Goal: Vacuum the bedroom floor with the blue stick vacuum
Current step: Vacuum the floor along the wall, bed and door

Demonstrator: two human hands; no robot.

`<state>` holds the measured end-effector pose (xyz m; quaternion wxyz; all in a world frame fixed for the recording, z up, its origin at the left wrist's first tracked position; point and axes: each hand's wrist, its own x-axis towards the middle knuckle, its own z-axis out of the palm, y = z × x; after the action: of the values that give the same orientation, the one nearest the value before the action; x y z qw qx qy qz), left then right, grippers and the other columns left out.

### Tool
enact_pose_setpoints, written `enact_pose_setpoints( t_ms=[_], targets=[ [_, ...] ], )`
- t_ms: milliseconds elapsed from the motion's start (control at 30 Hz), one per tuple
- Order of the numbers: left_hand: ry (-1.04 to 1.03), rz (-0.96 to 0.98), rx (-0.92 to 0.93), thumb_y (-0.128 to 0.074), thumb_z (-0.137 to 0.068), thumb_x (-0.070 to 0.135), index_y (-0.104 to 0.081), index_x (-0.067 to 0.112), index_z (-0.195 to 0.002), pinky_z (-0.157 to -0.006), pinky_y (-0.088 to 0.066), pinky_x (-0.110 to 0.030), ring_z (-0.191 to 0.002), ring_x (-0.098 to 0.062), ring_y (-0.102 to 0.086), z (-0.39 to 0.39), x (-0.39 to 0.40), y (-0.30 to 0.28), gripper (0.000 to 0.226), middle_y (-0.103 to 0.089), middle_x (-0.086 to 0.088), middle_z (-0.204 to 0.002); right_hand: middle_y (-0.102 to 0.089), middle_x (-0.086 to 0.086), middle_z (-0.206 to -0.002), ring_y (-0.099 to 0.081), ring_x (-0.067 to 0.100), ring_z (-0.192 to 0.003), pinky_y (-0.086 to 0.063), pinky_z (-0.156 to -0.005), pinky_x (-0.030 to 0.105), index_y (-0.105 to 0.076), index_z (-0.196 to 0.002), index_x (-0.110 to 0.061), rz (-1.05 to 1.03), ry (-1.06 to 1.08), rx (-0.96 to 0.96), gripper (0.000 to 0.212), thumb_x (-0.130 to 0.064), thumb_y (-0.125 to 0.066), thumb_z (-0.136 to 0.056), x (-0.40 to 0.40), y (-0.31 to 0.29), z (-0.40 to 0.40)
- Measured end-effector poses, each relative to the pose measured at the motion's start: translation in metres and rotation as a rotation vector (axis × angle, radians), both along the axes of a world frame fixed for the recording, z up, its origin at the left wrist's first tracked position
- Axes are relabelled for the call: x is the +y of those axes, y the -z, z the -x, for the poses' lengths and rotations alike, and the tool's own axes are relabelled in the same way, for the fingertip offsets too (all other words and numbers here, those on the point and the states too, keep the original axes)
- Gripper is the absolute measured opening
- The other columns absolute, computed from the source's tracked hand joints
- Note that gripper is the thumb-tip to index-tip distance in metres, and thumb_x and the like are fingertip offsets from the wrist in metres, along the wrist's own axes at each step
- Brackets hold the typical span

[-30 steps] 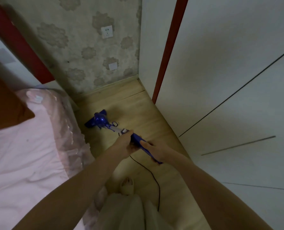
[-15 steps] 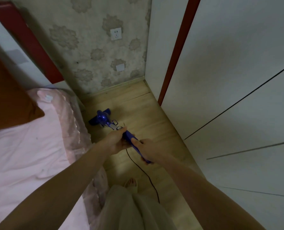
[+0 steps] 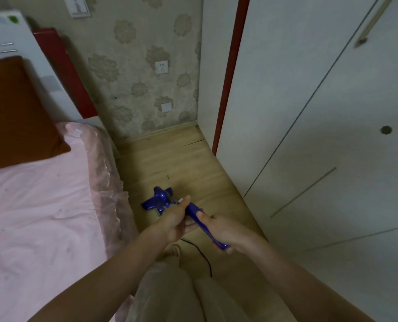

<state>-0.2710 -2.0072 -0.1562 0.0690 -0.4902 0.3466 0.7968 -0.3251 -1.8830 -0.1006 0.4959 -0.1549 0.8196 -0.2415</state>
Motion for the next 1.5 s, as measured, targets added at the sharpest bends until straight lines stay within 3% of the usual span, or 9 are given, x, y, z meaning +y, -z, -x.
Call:
enact_pose_setpoints(
  t_ms=[133, 300, 433, 667, 800, 900, 1067, 1200, 1500],
  targets=[
    [0.009, 0.001, -0.001, -0.052, -0.098, 0.033, -0.060, 0.004, -0.089, -0.062, -0.055, -0.031, -0.075, -0.022, -0.066, -0.026, 0.036, -0.016, 0.031, -0.069, -0.012, -0.080, -0.050, -0.001, -0.066, -0.049, 0.009, -0.048, -0.038, -0.039, 0.019, -0.045, -0.084, -0.022, -0.017, 0.030, -0.069, 0.039, -0.053, -0.029, -0.102, 0.031, -0.029, -0.027],
    [0.024, -0.018, -0.040, -0.056, -0.095, 0.035, -0.063, -0.001, -0.103, -0.045, -0.053, -0.026, -0.060, -0.018, -0.070, -0.064, 0.055, -0.021, 0.037, -0.072, -0.013, -0.081, -0.053, -0.001, -0.068, -0.051, 0.009, -0.053, -0.044, -0.050, 0.022, -0.044, -0.090, -0.022, -0.032, 0.022, -0.047, 0.036, -0.050, -0.026, -0.103, 0.051, -0.038, -0.070],
    [0.062, 0.040, -0.030, -0.055, -0.096, 0.036, -0.059, 0.001, -0.114, -0.049, -0.054, -0.026, -0.062, -0.018, -0.070, -0.080, 0.060, -0.018, 0.040, -0.073, -0.010, -0.078, -0.053, -0.002, -0.068, -0.056, 0.011, -0.059, -0.053, -0.064, 0.028, -0.045, -0.085, -0.023, -0.041, 0.152, -0.093, 0.039, -0.053, -0.027, -0.101, 0.055, -0.026, -0.095],
    [0.145, 0.111, -0.046, -0.050, -0.099, 0.036, -0.057, 0.006, -0.097, -0.055, -0.057, -0.028, -0.066, -0.019, -0.069, -0.074, 0.057, -0.026, 0.031, -0.070, -0.010, -0.079, -0.055, -0.002, -0.065, -0.052, 0.009, -0.049, -0.044, -0.047, 0.021, -0.053, -0.102, -0.017, 0.012, 0.209, -0.062, 0.045, -0.052, -0.026, -0.102, 0.052, -0.007, -0.102],
    [0.196, 0.102, -0.040, -0.049, -0.099, 0.035, -0.058, 0.008, -0.092, -0.075, -0.055, -0.034, -0.074, -0.021, -0.067, -0.081, 0.063, -0.027, 0.030, -0.070, -0.008, -0.076, -0.054, -0.002, -0.066, -0.053, 0.010, -0.053, -0.047, -0.056, 0.024, -0.051, -0.096, -0.020, 0.001, 0.244, -0.097, 0.041, -0.052, -0.027, -0.101, 0.061, -0.010, -0.108],
    [0.224, 0.039, -0.040, -0.051, -0.098, 0.035, -0.059, 0.006, -0.100, -0.065, -0.058, -0.029, -0.067, -0.018, -0.068, -0.096, 0.061, -0.030, 0.030, -0.069, -0.008, -0.078, -0.055, 0.000, -0.067, -0.055, 0.011, -0.057, -0.051, -0.065, 0.028, -0.046, -0.086, -0.024, 0.032, 0.251, -0.152, 0.034, -0.048, -0.030, -0.103, 0.066, -0.022, -0.118],
    [0.297, -0.039, -0.013, -0.052, -0.097, 0.036, -0.055, 0.001, -0.118, -0.059, -0.058, -0.026, -0.067, -0.017, -0.070, -0.112, 0.048, -0.027, 0.041, -0.070, -0.011, -0.087, -0.055, 0.000, -0.064, -0.051, 0.006, -0.041, -0.041, -0.038, 0.016, -0.049, -0.098, -0.018, 0.056, 0.213, -0.134, 0.035, -0.045, -0.028, -0.104, 0.059, -0.022, -0.135],
    [0.278, 0.022, -0.007, -0.051, -0.097, 0.036, -0.051, 0.001, -0.126, -0.064, -0.059, -0.027, -0.072, -0.019, -0.070, -0.105, 0.037, -0.022, 0.045, -0.071, -0.009, -0.084, -0.054, 0.000, -0.064, -0.049, 0.005, -0.037, -0.037, -0.033, 0.014, -0.051, -0.112, -0.014, 0.076, 0.231, -0.099, 0.040, -0.044, -0.027, -0.104, 0.044, -0.010, -0.135],
    [0.268, 0.039, -0.024, -0.051, -0.097, 0.035, -0.059, 0.007, -0.097, -0.066, -0.057, -0.028, -0.069, -0.018, -0.069, -0.085, 0.031, -0.020, 0.029, -0.072, -0.007, -0.076, -0.053, -0.002, -0.063, -0.050, 0.007, -0.046, -0.043, -0.041, 0.015, -0.045, -0.085, -0.021, 0.083, 0.257, -0.082, 0.035, -0.045, -0.028, -0.104, 0.041, -0.012, -0.117]
  ],
)
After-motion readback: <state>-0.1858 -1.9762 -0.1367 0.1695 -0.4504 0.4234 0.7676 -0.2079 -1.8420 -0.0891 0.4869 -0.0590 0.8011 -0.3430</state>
